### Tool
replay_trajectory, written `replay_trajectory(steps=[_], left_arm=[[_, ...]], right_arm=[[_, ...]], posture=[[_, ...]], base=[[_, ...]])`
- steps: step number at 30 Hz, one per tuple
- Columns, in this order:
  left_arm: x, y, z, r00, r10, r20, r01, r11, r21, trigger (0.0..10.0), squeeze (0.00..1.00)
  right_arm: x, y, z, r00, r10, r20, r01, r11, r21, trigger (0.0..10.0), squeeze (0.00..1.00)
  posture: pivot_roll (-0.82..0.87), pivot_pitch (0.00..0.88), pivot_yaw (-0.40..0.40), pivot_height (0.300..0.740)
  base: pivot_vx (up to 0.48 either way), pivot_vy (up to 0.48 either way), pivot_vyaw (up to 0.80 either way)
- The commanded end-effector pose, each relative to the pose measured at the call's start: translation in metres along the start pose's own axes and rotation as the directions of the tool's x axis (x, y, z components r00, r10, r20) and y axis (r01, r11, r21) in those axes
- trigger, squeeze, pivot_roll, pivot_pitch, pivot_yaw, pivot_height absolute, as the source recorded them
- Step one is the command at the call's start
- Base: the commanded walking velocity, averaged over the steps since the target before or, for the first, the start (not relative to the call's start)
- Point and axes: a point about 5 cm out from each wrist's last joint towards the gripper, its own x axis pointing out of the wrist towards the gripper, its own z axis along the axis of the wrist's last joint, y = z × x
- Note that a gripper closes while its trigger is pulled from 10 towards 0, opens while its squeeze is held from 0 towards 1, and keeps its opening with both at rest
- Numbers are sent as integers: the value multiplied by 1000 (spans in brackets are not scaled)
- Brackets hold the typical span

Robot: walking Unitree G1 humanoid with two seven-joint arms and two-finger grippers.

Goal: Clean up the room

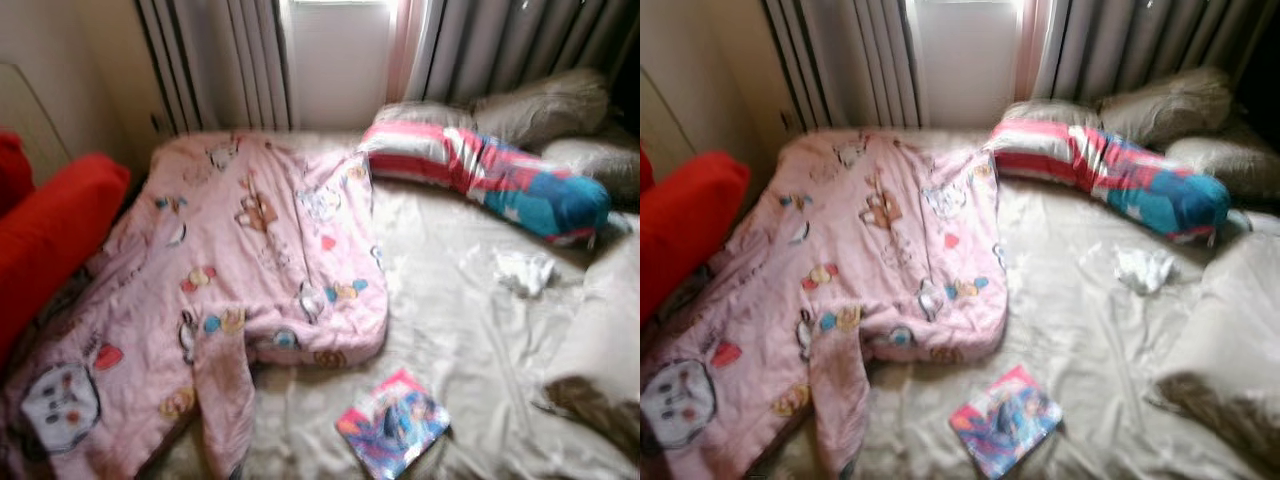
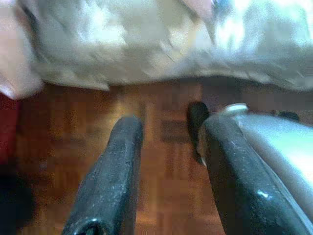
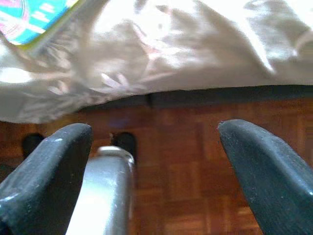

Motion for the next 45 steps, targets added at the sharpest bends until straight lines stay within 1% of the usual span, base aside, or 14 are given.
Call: replay_trajectory(steps=[1,39,45], left_arm=[[-1,2,-4,1000,3,-17,-2,1000,12,10000,0],[-1,2,-3,1000,5,-16,-5,1000,9,10000,0],[-1,3,-4,1000,9,-16,-9,1000,-1,10000,0]], right_arm=[[-2,2,-11,999,3,-34,-3,1000,16,10000,0],[-2,2,-10,1000,-5,-29,5,1000,14,10000,0],[-2,2,-9,1000,-10,-15,10,1000,18,10000,0]], posture=[[25,150,18,740],[22,158,16,740],[19,160,16,740]], base=[[0,-349,0],[0,-348,0],[0,-49,0]])
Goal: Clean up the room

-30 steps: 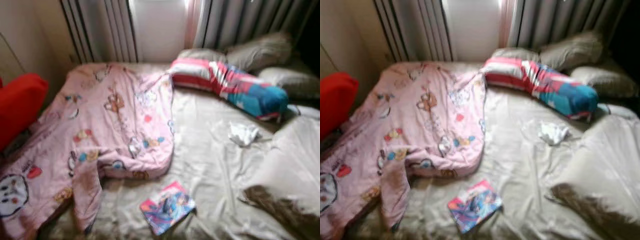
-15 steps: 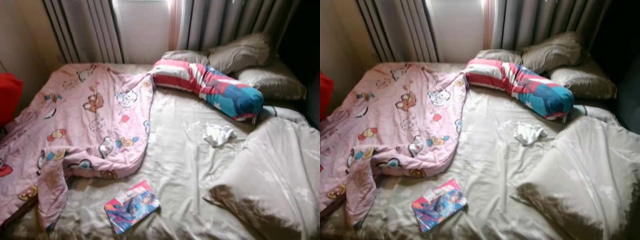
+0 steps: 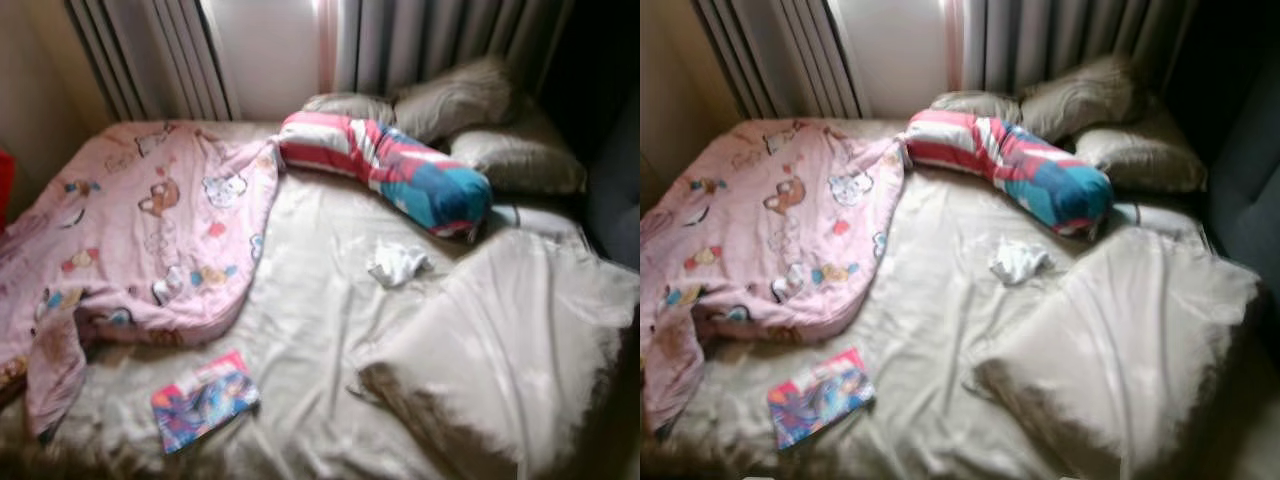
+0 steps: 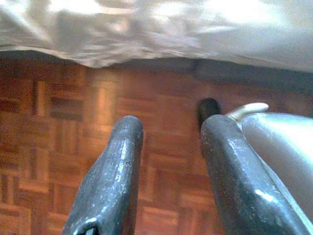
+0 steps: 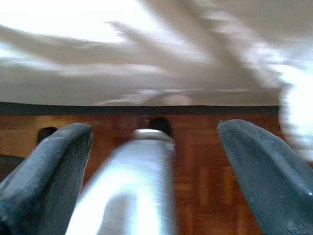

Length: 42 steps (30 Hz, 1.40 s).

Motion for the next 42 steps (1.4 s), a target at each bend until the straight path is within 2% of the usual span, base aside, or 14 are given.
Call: replay_trajectory(steps=[1,6,13,14,16,17,22,23,28,35,42], left_arm=[[-3,1,-10,999,2,-33,-2,1000,0,10000,0],[-3,1,-11,999,3,-33,-3,1000,-2,10000,0],[-3,1,-12,999,4,-33,-4,1000,-6,10000,0],[-3,1,-12,999,4,-33,-4,1000,-5,10000,0],[-3,1,-12,999,4,-33,-4,1000,-6,10000,0],[-3,1,-12,999,4,-32,-4,1000,-6,10000,0],[-4,1,-12,1000,4,-29,-5,1000,-11,10000,0],[-4,1,-13,1000,4,-28,-5,1000,-13,10000,0],[-4,0,-13,1000,5,-21,-5,1000,-18,10000,0],[-4,0,-14,1000,4,-8,-4,1000,-27,10000,0],[-4,0,-13,1000,3,-9,-3,1000,-11,10000,0]], right_arm=[[-1,0,-4,1000,-7,-2,7,1000,11,10000,0],[-1,-1,-2,1000,-18,25,18,1000,16,10000,0],[-4,-3,6,986,-65,153,52,995,85,10000,0],[0,5,45,951,-82,297,64,996,68,10000,0],[-1,15,88,891,-84,446,61,996,66,10000,0],[-2,17,101,866,-85,493,62,996,64,10000,0],[-12,23,121,780,-34,624,32,999,14,10000,0],[-16,24,123,748,-19,663,10,1000,18,10000,0],[-22,19,121,720,-33,693,-1,999,49,10000,0],[-22,27,110,743,-9,669,-32,998,50,10000,0],[-21,37,117,752,15,659,-70,996,56,10000,0]], posture=[[19,160,16,740],[16,161,11,740],[7,162,5,740],[7,162,5,740],[1,159,3,740],[1,159,3,740],[-5,151,-4,740],[-12,147,-7,740],[-13,141,-10,740],[-19,127,-12,740],[-17,138,-14,740]], base=[[0,0,0],[0,0,0],[0,0,0],[0,0,0],[0,0,0],[0,0,0],[0,0,0],[0,0,0],[0,0,0],[0,0,0],[0,0,-167]])
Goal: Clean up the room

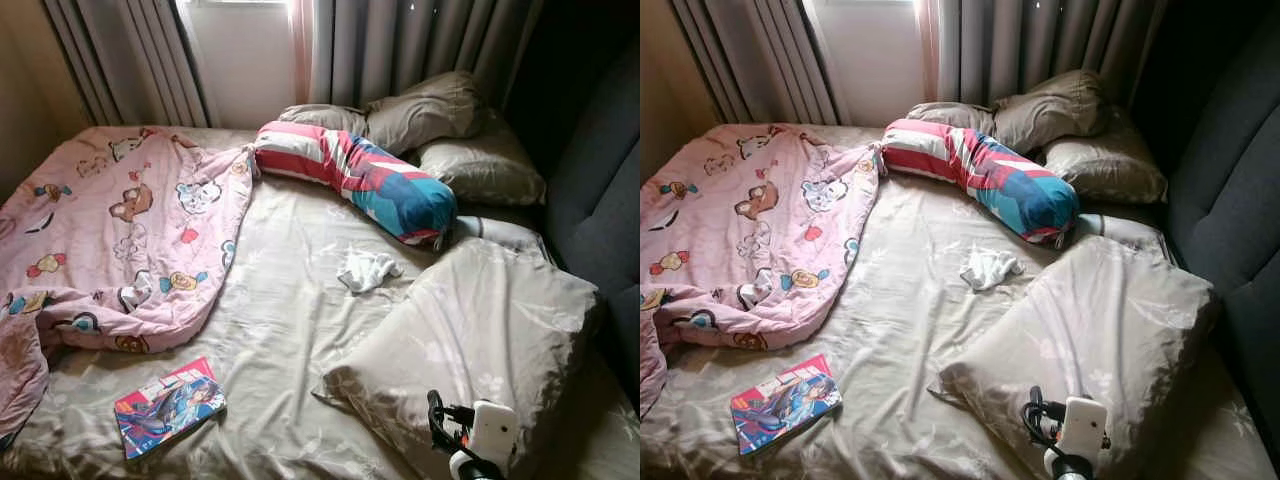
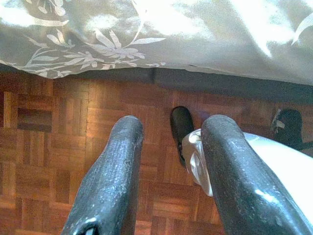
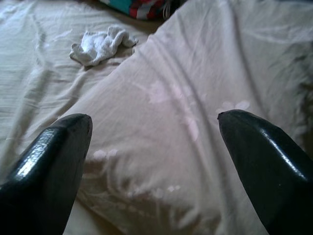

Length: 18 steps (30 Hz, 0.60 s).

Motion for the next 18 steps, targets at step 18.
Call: replay_trajectory(steps=[18], left_arm=[[-2,2,-8,1000,12,-28,-12,1000,2,10000,0]], right_arm=[[7,4,11,1000,-8,16,7,1000,15,10000,0]], posture=[[-15,161,-13,740]], base=[[0,-227,-281]])
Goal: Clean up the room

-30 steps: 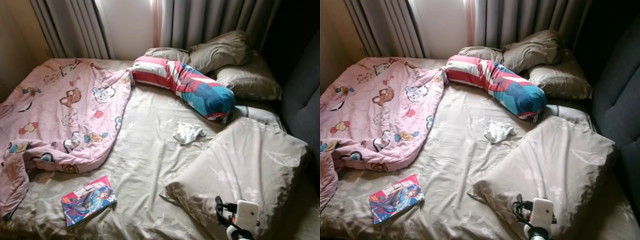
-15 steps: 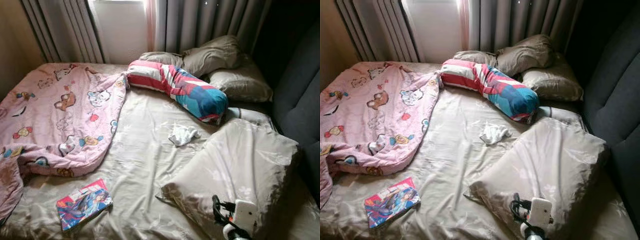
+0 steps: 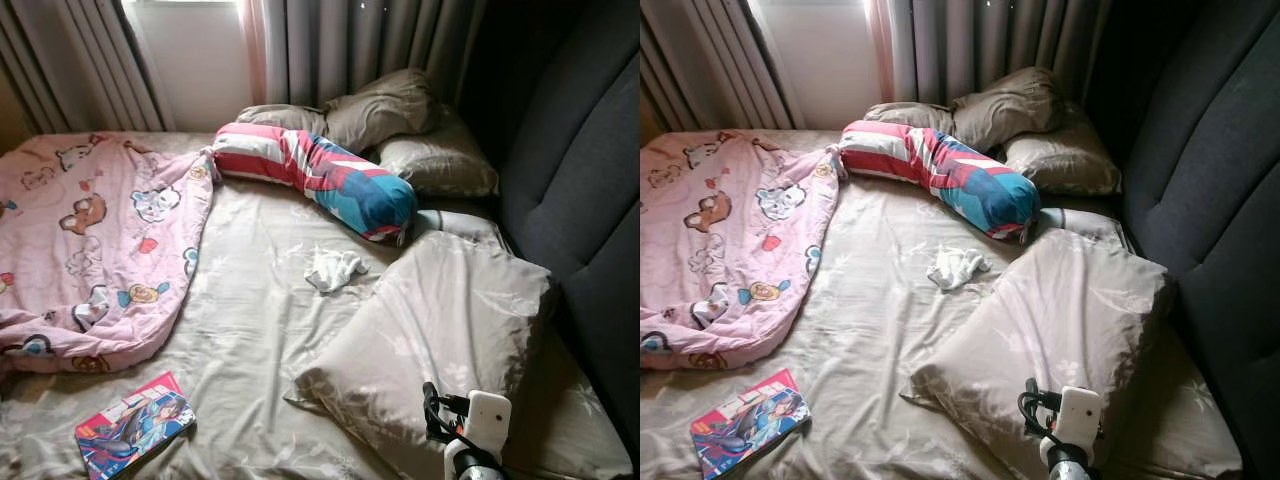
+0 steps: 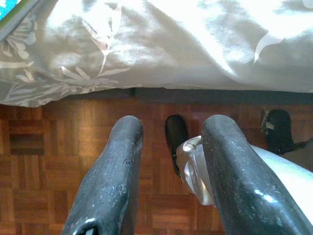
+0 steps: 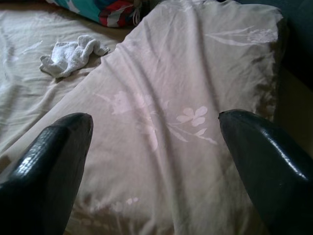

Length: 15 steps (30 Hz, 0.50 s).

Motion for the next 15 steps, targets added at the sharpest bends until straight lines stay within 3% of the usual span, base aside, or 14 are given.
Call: replay_trajectory(steps=[1,6,11,15], left_arm=[[-3,2,-11,999,9,-37,-9,1000,-3,10000,0],[-3,1,-10,999,9,-34,-8,1000,4,10000,0],[-3,1,-10,999,9,-35,-9,1000,6,10000,0],[-3,1,-10,999,10,-34,-10,1000,-1,10000,0]], right_arm=[[0,0,2,1000,-7,5,7,1000,9,10000,0],[2,1,3,1000,-10,0,10,1000,17,10000,0],[2,1,2,1000,-12,-12,12,1000,21,10000,0],[1,1,2,1000,-10,-5,10,1000,8,10000,0]], posture=[[-15,161,-13,740],[-13,166,-15,740],[-13,167,-16,740],[-13,169,-17,740]], base=[[0,0,0],[0,-49,0],[0,-480,-571],[0,0,-134]])
